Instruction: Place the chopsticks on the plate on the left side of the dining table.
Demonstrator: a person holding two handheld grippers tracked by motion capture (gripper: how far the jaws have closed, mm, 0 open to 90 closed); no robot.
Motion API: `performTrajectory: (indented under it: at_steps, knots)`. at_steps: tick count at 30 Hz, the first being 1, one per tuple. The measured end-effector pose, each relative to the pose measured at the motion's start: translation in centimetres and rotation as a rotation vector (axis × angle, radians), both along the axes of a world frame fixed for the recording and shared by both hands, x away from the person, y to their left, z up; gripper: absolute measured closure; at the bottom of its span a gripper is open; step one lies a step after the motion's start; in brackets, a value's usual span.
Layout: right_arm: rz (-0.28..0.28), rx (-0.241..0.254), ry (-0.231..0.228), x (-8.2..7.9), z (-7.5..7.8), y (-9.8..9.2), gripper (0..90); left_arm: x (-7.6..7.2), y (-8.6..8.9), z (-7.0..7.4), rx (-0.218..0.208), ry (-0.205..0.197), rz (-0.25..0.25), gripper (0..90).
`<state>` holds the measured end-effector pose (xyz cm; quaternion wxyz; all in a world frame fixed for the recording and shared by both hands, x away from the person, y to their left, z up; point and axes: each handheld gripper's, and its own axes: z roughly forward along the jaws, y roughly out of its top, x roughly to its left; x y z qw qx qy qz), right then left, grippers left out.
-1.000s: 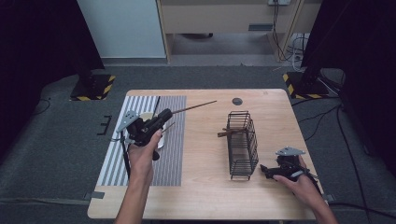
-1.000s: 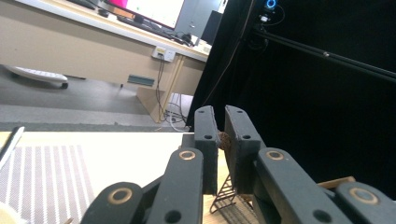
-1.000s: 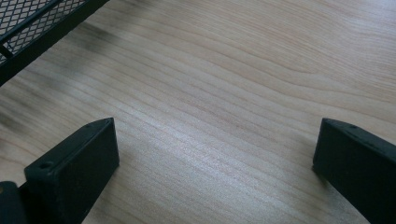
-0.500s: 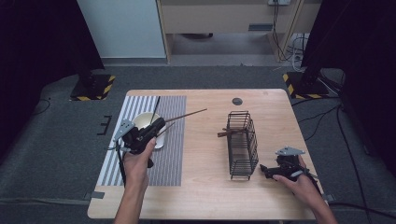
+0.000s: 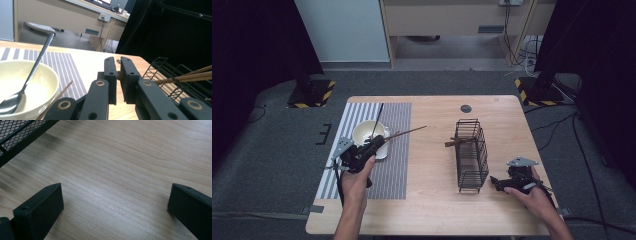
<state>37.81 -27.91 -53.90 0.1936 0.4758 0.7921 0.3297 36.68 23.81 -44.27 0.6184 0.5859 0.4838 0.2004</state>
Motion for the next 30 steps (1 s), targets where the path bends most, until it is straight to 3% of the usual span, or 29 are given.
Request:
performTrajectory:
  at_steps: [21,30]
  knots:
    - [0.000,-0.003,0.001,0.0,0.0,0.0,0.1,-1.0,3.5,-2.5,0.008,0.042,0.071,83.5]
    - [0.000,-0.002,0.001,0.0,0.0,0.0,0.2,-1.2,4.4,-2.7,0.010,0.044,0.092,83.5]
